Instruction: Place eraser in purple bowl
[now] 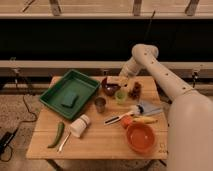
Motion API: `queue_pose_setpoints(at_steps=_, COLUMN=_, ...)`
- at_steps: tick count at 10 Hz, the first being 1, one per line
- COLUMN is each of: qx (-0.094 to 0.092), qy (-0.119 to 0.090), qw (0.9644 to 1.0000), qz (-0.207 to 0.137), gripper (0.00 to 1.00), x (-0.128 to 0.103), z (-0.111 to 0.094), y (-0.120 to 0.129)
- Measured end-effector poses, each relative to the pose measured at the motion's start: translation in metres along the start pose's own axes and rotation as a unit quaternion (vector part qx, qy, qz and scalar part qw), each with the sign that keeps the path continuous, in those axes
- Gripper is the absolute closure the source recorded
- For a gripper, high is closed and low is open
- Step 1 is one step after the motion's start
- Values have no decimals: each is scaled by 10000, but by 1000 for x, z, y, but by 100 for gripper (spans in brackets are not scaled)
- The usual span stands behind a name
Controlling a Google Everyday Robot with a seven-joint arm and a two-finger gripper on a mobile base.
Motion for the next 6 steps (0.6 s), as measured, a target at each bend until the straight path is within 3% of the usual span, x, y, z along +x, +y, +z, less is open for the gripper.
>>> queue_pose_setpoints(at_steps=1, qx=39, qy=17, qw=10000, qz=73, gripper=98, x=-1, z=2, y=-2)
queue_pose_setpoints(at_steps=4, qx=106, qy=146, qw=9995, qz=241, gripper=73, x=-7, z=11, y=-9)
queue_pose_setpoints(at_steps=5, qx=156, qy=231, qw=9992, qz=299, gripper=58, x=-5, z=13, y=-12)
queue_pose_setpoints(at_steps=6, qx=183, qy=263, qw=9990, qz=321, gripper=50, x=-5, z=14, y=-14)
